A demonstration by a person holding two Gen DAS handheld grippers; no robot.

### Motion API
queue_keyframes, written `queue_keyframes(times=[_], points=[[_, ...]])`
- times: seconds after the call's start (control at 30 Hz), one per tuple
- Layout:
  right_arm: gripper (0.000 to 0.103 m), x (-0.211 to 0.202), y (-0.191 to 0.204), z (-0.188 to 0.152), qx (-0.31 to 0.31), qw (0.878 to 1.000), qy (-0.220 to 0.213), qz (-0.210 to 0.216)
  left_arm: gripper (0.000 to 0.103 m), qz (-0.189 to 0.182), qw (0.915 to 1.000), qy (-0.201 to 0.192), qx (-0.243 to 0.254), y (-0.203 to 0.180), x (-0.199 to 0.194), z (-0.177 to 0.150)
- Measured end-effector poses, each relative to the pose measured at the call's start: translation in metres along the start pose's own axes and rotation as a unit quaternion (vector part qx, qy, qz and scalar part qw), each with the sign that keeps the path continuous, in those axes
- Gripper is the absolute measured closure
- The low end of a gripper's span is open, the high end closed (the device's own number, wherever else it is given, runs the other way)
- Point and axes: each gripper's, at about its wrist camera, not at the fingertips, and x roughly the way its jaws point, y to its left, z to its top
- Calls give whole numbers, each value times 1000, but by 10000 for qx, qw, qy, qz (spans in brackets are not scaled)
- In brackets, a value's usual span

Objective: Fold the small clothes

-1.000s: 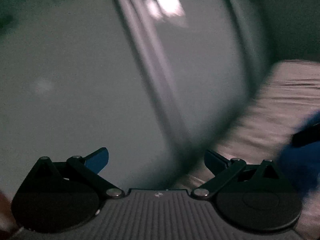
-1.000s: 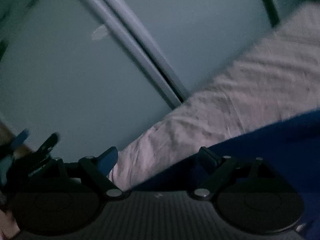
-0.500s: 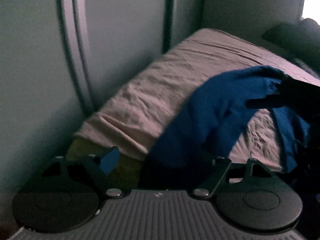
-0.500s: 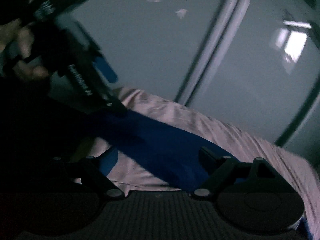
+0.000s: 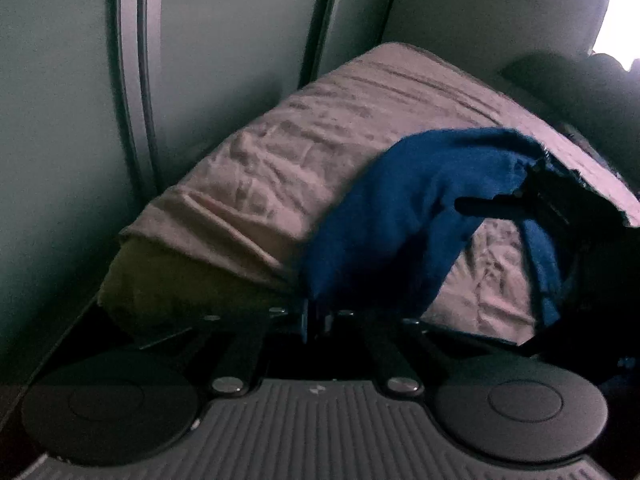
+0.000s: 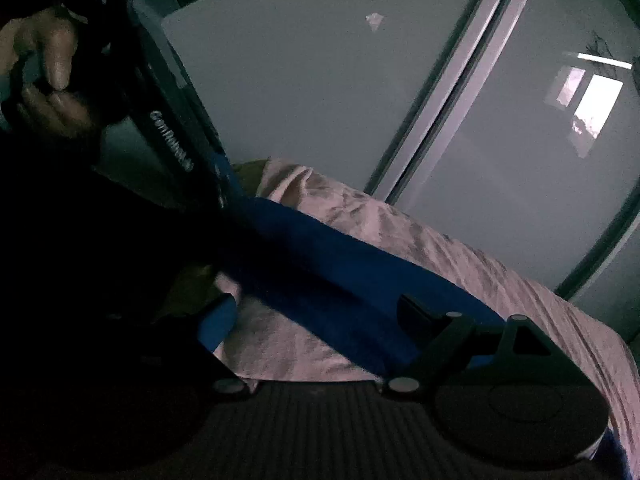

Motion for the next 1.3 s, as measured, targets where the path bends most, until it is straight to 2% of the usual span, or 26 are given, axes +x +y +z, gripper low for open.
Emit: queue_keyframes(times=[0.07,0.2,0.37,0.5,0.6,0.8,0.97,1.13,1.23,1.3], points=[[15,-3,-1,0,33,10000,-6,-79,102,39,9999,-100,45,-7,-7,5],[15,-16,-9,-2,87,9991,-20,-415,102,-214,9986,-487,-70,-19,-26,25],[15,-51,-41,-11,689,9932,-47,-935,102,-605,9931,-878,-495,-38,-31,68],[15,-81,-72,-34,1409,9793,47,-1454,102,-726,9906,-1054,-475,-71,-20,103],[15,-107,-94,-59,2069,9608,99,-1841,102,-919,9893,-1109,-249,-109,-9,126],[15,-166,-132,-118,3400,9031,197,-2615,102,-1156,9853,-1180,447,-198,18,164],[15,-215,-147,-174,4412,8423,78,-3097,102,-1534,9773,-1070,992,-282,46,186],[15,-260,-150,-222,5313,7712,-190,-3501,102,-1931,9648,-897,1541,-369,70,188],[15,-284,-146,-249,5659,7366,-264,-3694,102,-2186,9560,-682,1835,-422,87,181],[15,-297,-142,-262,5833,7184,-309,-3778,102,-2288,9516,-523,1985,-451,102,173]])
